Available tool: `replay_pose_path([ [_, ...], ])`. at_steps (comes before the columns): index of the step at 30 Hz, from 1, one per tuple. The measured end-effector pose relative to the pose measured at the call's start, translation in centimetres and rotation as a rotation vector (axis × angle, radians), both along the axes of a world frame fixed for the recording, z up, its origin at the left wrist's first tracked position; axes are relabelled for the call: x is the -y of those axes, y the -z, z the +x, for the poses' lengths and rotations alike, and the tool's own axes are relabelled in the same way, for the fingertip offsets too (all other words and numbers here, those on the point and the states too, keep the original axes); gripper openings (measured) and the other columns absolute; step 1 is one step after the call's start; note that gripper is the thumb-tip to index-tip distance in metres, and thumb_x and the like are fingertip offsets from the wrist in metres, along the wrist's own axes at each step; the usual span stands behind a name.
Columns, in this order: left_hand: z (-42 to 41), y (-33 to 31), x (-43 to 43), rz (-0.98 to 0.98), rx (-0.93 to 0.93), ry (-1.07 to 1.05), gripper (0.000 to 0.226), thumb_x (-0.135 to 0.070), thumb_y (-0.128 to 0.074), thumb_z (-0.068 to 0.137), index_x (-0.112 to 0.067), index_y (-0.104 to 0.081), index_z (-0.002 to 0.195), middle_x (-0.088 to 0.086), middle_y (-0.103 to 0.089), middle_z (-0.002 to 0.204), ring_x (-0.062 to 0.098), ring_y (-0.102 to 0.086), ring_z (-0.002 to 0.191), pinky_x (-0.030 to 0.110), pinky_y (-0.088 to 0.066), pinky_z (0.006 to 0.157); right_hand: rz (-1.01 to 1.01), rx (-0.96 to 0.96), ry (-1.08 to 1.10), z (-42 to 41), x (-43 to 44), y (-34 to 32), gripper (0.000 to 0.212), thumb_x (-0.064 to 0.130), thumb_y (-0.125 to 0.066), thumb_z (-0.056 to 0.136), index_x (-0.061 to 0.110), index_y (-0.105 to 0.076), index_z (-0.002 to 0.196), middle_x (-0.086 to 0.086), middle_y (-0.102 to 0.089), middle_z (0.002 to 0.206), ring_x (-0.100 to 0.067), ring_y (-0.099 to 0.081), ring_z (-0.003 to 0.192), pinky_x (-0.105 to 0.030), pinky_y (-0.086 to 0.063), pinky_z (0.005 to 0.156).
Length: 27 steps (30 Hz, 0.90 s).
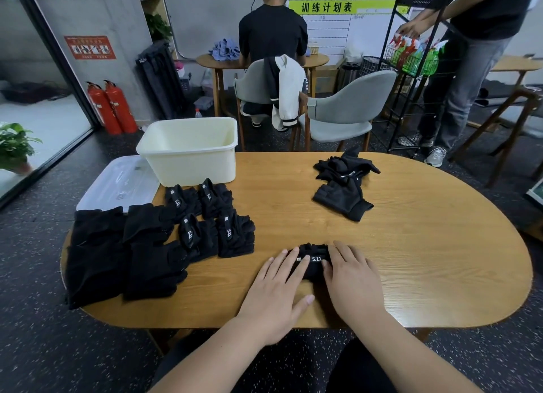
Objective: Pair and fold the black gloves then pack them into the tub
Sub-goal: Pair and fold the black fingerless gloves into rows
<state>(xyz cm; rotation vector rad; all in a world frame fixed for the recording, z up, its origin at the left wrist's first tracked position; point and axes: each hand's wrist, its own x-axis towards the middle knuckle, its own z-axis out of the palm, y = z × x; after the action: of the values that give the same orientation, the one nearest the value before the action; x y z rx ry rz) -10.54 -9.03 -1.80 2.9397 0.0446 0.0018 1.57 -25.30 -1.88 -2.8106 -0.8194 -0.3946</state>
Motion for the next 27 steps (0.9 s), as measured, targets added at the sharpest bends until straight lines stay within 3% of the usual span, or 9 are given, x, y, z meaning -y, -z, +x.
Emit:
replay_pose_path([
  [4,0.8,0.1,-0.1,0.023,-0.032,-0.012,0.075,-0.068,-0.014,0.108,-0.032,0.017,0.167,-0.007,0.027,0.173,0.012,0.03,0.157,0.043,0.007,0.132,-0.104,-0.097,-0.19,1.0,-0.2,-0.1,0.057,0.042,-0.03,0.111,0.03,-0.023,0.166,0.008,-0.019,0.173,-0.018,-0.023,0.159,-0.043,-0.037,0.122],
  [7,1.1,0.2,-0.1,0.035,-0.051,0.003,0.076,-0.066,-0.014,0.109,-0.029,0.019,0.166,-0.006,0.03,0.172,0.013,0.032,0.157,0.044,0.007,0.132,-0.166,-0.211,-0.265,1.6,0.1,0.8,0.067,0.059,-0.008,0.107,0.031,-0.005,0.168,0.014,0.006,0.174,-0.009,0.001,0.162,-0.04,-0.018,0.13],
  [10,1.1,0.5,0.0,0.061,-0.053,0.002,0.079,-0.066,-0.012,0.109,-0.022,0.023,0.165,-0.002,0.034,0.171,0.013,0.035,0.155,0.044,0.01,0.131,-0.197,-0.263,-0.257,1.8,0.0,1.4,0.075,0.065,0.003,0.1,0.031,0.012,0.166,0.017,0.021,0.172,-0.006,0.019,0.159,-0.038,-0.002,0.132],
  [16,1.5,0.5,-0.2,0.065,-0.052,-0.003,0.077,-0.061,-0.016,0.11,-0.019,0.015,0.167,-0.001,0.031,0.172,0.013,0.033,0.156,0.044,0.008,0.132,-0.187,-0.281,-0.251,1.8,-0.5,1.1,0.081,0.067,0.01,0.095,0.03,0.009,0.167,0.016,0.019,0.172,-0.009,0.02,0.159,-0.039,0.0,0.132],
  [22,0.8,0.0,0.2,0.059,0.052,-0.028,0.077,-0.055,-0.025,0.109,-0.017,0.005,0.169,0.001,0.027,0.174,0.018,0.031,0.158,0.043,0.006,0.131,-0.172,-0.271,-0.21,1.4,-0.7,1.5,0.077,0.066,0.001,0.1,0.031,0.001,0.168,0.015,0.002,0.175,-0.01,0.012,0.161,-0.039,-0.002,0.132],
  [27,0.0,0.4,0.4,0.112,0.13,0.031,0.068,-0.05,-0.03,0.109,-0.013,-0.028,0.166,0.002,-0.021,0.174,0.023,-0.021,0.158,0.046,-0.02,0.131,-0.109,-0.269,-0.172,0.7,-0.6,1.6,0.082,0.073,0.001,0.1,0.03,-0.014,0.168,0.012,-0.024,0.172,-0.019,-0.012,0.161,-0.042,-0.016,0.13],
])
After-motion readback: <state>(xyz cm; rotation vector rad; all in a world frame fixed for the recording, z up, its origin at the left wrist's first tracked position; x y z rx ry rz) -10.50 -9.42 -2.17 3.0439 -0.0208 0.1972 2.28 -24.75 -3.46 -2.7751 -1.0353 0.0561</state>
